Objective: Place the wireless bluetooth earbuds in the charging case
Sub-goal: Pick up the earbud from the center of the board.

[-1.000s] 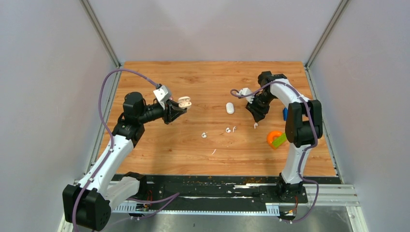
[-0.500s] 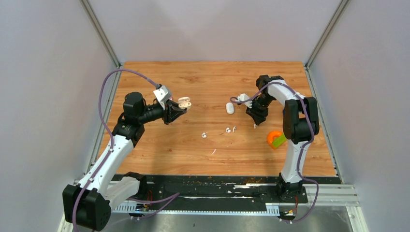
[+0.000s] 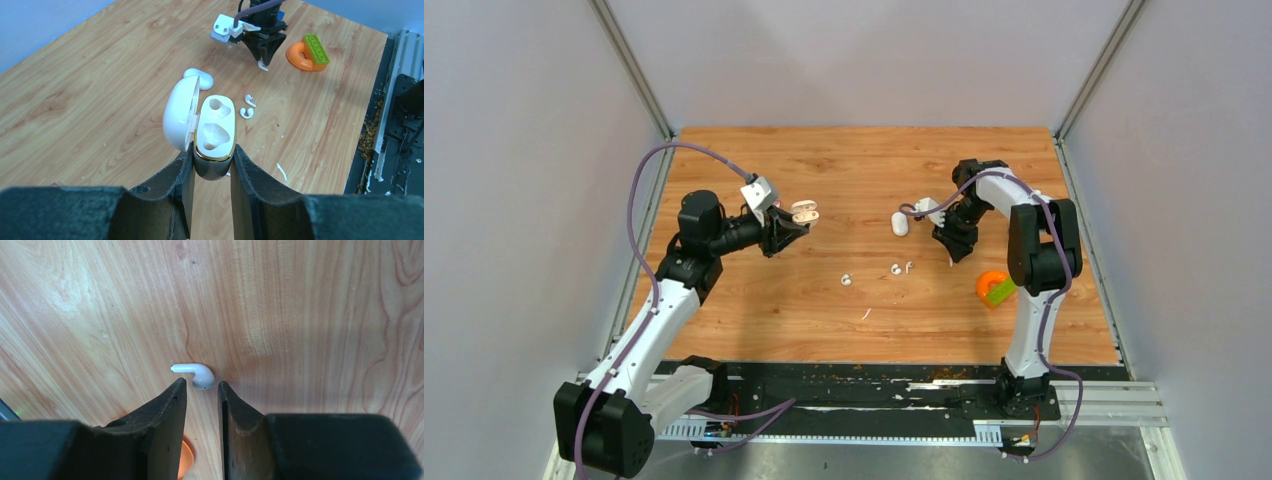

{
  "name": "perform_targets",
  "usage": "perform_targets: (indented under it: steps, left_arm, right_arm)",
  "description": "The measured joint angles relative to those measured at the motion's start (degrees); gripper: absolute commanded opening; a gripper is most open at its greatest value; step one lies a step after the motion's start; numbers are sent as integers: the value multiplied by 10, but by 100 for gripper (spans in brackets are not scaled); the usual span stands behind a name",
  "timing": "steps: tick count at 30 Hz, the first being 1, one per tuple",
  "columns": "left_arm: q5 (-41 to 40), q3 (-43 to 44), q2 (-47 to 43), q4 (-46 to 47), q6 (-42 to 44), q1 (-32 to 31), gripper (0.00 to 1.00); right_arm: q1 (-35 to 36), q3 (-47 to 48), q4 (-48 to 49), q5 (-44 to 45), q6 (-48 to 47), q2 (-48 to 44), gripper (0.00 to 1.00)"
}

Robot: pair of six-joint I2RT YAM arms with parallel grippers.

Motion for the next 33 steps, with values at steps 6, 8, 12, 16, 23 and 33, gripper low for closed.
perform_targets:
  steps: [6, 8, 12, 16, 23, 33]
  left_arm:
    - [0, 0, 0, -3, 0, 0, 0]
    - [0, 0, 0, -3, 0, 0, 0]
    - [0, 0, 0, -4, 0, 0, 0]
    - [0, 0, 0, -4, 0, 0, 0]
    - [0, 0, 0, -4, 0, 0, 0]
    - [0, 0, 1, -3, 0, 0, 0]
  right_arm:
    - [1, -6, 6, 0, 0, 2, 29]
    - [2, -9, 9, 0, 0, 2, 28]
    - [3, -10, 12, 0, 1, 2, 26]
    - [4, -15, 18, 2, 2, -1, 24]
    - [6, -50, 59, 5, 17, -25, 24]
    - [23, -112, 129, 6, 37, -69, 19]
